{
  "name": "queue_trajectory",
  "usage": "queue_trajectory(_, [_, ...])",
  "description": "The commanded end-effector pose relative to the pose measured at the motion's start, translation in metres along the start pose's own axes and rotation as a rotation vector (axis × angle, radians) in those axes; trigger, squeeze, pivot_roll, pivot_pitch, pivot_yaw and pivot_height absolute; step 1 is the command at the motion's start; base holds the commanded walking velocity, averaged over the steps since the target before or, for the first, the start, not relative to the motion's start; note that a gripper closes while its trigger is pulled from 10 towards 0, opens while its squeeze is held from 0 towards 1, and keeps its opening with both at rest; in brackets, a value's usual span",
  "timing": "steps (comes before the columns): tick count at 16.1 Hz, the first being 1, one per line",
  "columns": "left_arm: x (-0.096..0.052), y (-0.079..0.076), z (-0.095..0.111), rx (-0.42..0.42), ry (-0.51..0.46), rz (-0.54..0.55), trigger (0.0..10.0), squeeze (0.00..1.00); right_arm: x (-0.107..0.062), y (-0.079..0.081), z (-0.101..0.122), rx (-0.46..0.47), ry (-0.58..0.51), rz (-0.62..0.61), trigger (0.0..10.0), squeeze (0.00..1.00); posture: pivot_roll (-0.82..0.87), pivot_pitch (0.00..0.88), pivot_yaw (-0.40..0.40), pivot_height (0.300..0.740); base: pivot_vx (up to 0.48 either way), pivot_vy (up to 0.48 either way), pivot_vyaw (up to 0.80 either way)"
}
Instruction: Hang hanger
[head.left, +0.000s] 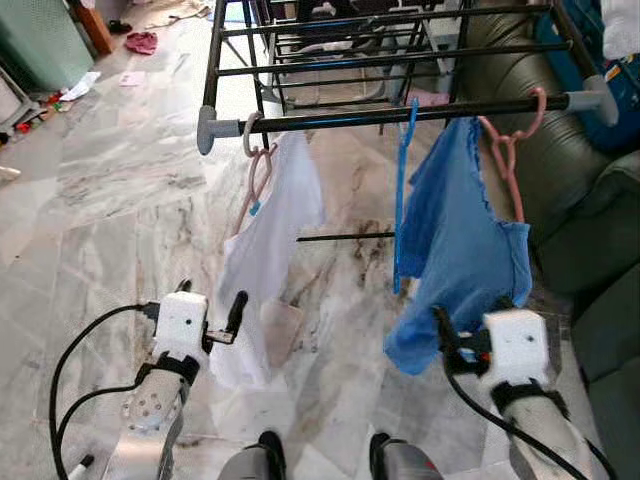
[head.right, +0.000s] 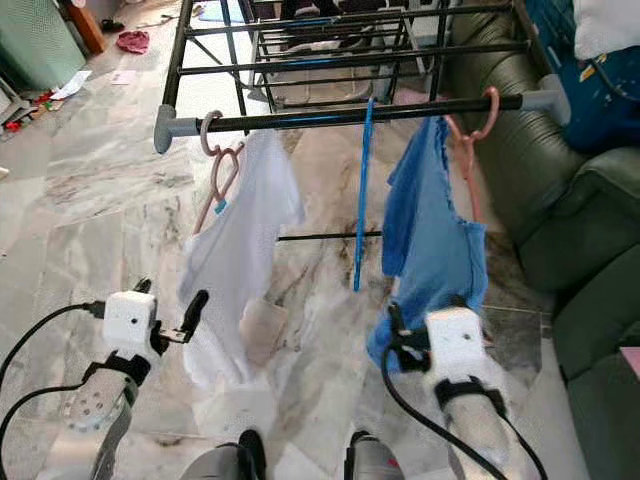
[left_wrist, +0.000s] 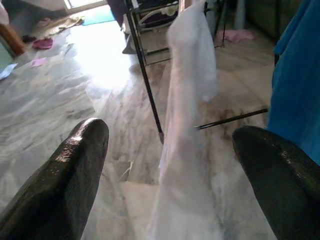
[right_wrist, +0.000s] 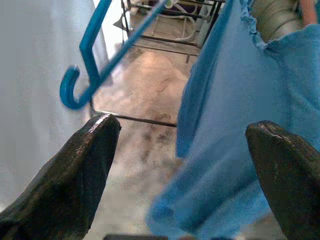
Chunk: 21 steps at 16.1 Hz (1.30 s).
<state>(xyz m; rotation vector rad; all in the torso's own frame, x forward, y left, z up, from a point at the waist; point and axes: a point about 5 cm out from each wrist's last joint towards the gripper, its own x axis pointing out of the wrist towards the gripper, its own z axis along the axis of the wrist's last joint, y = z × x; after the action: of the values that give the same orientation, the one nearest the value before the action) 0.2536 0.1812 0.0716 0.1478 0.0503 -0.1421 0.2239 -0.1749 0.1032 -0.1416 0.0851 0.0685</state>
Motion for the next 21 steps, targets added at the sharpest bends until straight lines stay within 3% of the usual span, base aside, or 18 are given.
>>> queue_trajectory(1, [-0.003,0.004,-0.004,0.01,0.025,0.021,10.0,0.0,0.001,0.006,-0.001,0.039,0.007,0.017,10.0,0.0,-0.09,0.2,0.05,0.74,0.0,0.0,0.0])
queue_trajectory(5, [0.008,-0.003,0.0,0.005,0.037,0.049,10.0,0.0,0.011,0.024,0.013,0.072,-0.066,0.054,10.0,0.0,-0.08,0.208,0.053,0.74,0.0,0.0,0.33])
queue_trajectory(8, [0.012,-0.011,0.0,0.001,0.058,-0.009,10.0,0.0,0.01,0.034,0.016,0.084,-0.071,0.091,10.0,0.0,-0.1,0.219,0.064,0.74,0.0,0.0,0.8])
queue_trajectory(12, [0.02,-0.018,0.004,0.005,0.045,-0.039,10.0,0.0,0.008,0.027,0.014,0.071,-0.063,0.04,10.0,0.0,-0.13,0.224,0.078,0.74,0.0,0.0,0.8])
queue_trajectory(17, [0.028,-0.021,0.008,0.009,0.033,-0.034,10.0,0.0,0.008,0.016,0.009,0.015,-0.033,-0.055,10.0,0.0,-0.13,0.205,0.071,0.74,0.0,0.0,0.0])
queue_trajectory(19, [0.03,-0.022,0.008,0.013,0.028,-0.029,10.0,0.0,0.009,0.021,0.009,0.072,-0.047,0.012,10.0,0.0,-0.13,0.201,0.062,0.74,0.0,0.0,0.0])
queue_trajectory(21, [0.032,-0.022,0.007,0.01,0.029,-0.012,10.0,0.0,0.013,0.021,0.009,0.025,-0.037,0.017,10.0,0.0,-0.12,0.186,0.034,0.74,0.0,0.0,0.0])
